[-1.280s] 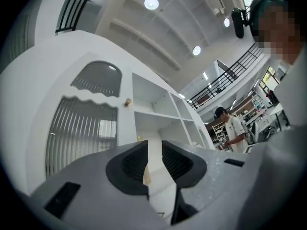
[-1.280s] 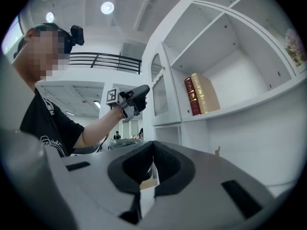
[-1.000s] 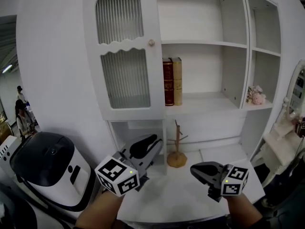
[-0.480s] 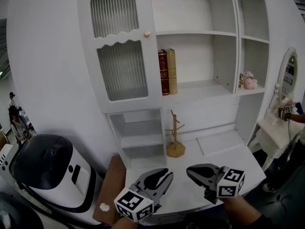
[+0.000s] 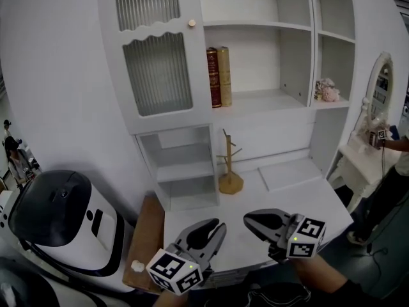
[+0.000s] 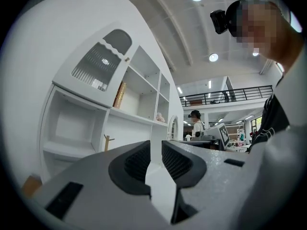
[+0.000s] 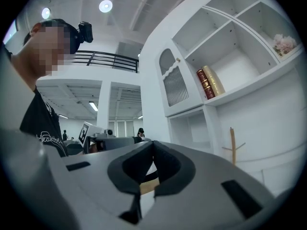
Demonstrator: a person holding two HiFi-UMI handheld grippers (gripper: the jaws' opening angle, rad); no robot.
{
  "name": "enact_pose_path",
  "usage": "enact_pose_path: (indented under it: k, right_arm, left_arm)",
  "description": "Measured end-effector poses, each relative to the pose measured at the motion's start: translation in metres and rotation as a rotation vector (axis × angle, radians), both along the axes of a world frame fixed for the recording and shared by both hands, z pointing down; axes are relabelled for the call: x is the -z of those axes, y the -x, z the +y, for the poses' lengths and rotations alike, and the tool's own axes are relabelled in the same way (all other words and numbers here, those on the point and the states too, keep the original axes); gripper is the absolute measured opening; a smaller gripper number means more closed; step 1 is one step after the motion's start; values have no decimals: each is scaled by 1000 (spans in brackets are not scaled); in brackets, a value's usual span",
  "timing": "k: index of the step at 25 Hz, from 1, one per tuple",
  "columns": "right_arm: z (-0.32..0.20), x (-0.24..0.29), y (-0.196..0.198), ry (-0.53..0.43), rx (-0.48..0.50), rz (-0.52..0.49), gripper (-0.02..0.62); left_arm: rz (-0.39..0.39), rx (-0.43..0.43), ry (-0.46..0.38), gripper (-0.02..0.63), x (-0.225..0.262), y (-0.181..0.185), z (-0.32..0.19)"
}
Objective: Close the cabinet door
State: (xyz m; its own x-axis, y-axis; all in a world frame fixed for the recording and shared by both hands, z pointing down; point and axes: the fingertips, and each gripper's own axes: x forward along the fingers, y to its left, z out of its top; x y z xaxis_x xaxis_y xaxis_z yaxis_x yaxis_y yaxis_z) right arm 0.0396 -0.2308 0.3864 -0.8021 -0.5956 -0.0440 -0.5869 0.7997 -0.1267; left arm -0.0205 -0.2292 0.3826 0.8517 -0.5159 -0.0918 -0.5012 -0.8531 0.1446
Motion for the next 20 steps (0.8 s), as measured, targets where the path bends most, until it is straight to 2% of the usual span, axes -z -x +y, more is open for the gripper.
enact_pose_path:
  k: [7, 15, 20]
  right_arm:
    - [-2, -9, 7, 10, 16, 8, 5]
    - [-4, -14, -1, 29, 6, 3, 5]
    - [-3, -18, -6, 48, 2, -6, 5]
  left_arm:
    - [-16, 10, 8, 77, -9, -1, -3]
    - [-1, 21, 40, 75, -13, -3, -9]
    - [-20, 28, 57, 75, -18, -6, -7]
